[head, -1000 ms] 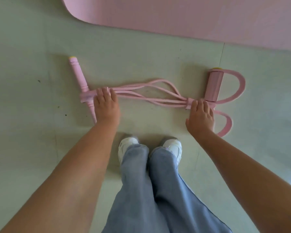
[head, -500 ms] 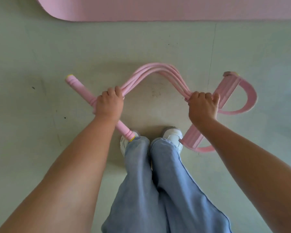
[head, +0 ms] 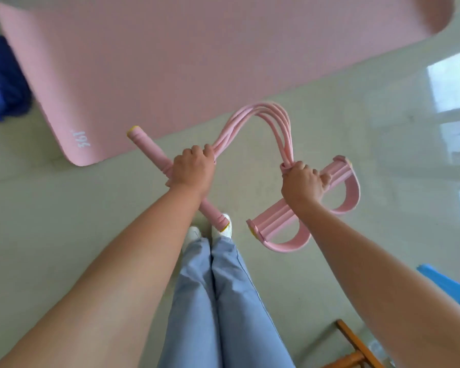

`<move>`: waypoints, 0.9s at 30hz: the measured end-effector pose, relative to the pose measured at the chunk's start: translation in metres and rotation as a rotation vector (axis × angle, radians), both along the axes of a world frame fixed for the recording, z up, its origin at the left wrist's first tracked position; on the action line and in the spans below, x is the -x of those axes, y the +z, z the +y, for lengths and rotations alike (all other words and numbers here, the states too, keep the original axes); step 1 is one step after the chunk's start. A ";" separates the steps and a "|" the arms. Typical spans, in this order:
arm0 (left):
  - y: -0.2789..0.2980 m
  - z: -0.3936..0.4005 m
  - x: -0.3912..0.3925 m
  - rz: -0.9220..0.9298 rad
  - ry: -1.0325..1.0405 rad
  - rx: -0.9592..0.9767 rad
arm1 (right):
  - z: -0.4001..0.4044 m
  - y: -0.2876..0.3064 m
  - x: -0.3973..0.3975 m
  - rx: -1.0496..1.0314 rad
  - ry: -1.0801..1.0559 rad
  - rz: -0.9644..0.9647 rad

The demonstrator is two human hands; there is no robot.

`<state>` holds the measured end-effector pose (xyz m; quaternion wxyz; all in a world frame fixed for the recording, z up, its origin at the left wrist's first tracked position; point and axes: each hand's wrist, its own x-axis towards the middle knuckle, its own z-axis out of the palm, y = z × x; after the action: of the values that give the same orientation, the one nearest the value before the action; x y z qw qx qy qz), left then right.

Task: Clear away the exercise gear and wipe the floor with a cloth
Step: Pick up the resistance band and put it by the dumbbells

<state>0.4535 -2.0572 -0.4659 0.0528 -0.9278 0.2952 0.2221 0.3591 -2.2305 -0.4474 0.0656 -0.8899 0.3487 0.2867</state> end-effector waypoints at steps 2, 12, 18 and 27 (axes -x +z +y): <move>0.063 -0.054 -0.009 -0.043 -0.048 -0.066 | -0.043 0.045 0.011 0.025 -0.090 -0.041; 0.213 -0.385 0.029 -0.054 -0.413 0.023 | -0.312 0.197 0.093 0.091 -0.494 -0.181; 0.255 -0.564 0.054 -0.087 -0.565 -0.002 | -0.472 0.236 0.137 0.099 -0.595 -0.233; 0.270 -0.834 0.013 -0.067 -0.708 0.044 | -0.715 0.249 0.112 0.083 -0.725 -0.238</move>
<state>0.4403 -2.8913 -0.1956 0.1163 -0.7756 0.6012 0.1533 0.2469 -2.9457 -0.1986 0.1668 -0.7378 0.6420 0.1253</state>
